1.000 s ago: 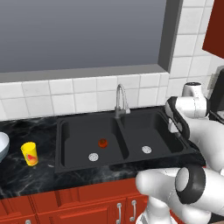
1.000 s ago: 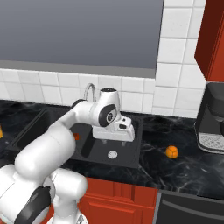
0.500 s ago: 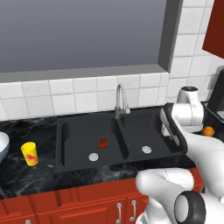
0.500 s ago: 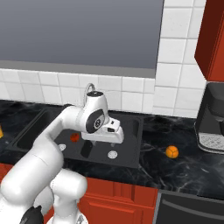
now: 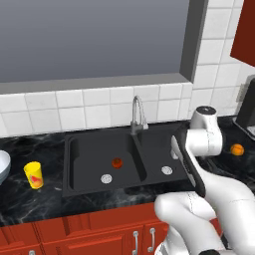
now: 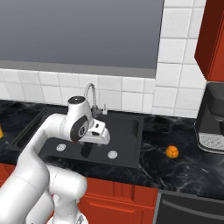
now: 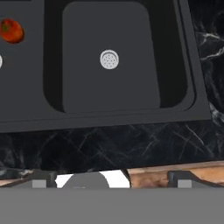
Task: Remove the tomato and orange from the sink. Then move the bowl and cup from the counter to the sink for washing.
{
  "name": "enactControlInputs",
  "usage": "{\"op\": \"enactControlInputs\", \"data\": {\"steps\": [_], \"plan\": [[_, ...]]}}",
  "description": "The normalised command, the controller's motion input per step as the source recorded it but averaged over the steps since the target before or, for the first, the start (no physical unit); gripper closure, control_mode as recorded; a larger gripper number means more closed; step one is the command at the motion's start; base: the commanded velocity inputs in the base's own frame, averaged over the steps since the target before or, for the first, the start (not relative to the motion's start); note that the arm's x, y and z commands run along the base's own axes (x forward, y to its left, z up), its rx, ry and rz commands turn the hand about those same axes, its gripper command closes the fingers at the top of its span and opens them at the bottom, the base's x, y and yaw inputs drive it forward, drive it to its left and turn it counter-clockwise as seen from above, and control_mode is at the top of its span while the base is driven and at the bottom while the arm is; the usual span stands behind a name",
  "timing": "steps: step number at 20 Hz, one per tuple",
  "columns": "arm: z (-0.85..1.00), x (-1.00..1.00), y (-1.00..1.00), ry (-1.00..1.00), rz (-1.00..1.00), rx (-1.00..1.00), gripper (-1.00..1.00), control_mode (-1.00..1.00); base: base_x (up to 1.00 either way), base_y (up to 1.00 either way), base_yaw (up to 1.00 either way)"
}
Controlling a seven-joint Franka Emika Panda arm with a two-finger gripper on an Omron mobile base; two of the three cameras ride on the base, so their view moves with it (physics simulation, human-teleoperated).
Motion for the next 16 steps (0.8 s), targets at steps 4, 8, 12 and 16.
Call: {"op": "enactControlInputs", "data": {"steps": [4, 8, 12, 16], "plan": [[0.00, 0.00, 0.47, -0.04, 0.00, 0.00, -1.00, -1.00, 0.00, 0.00, 0.00], [0.02, 0.00, 0.46, -0.03, -0.01, 0.00, -1.00, -1.00, 0.00, 0.00, 0.00], [0.03, 0.00, 0.43, -0.03, 0.00, 0.00, -1.00, -1.00, 0.00, 0.00, 0.00], [0.03, 0.00, 0.43, -0.04, 0.00, 0.00, -1.00, -1.00, 0.00, 0.00, 0.00]]}}
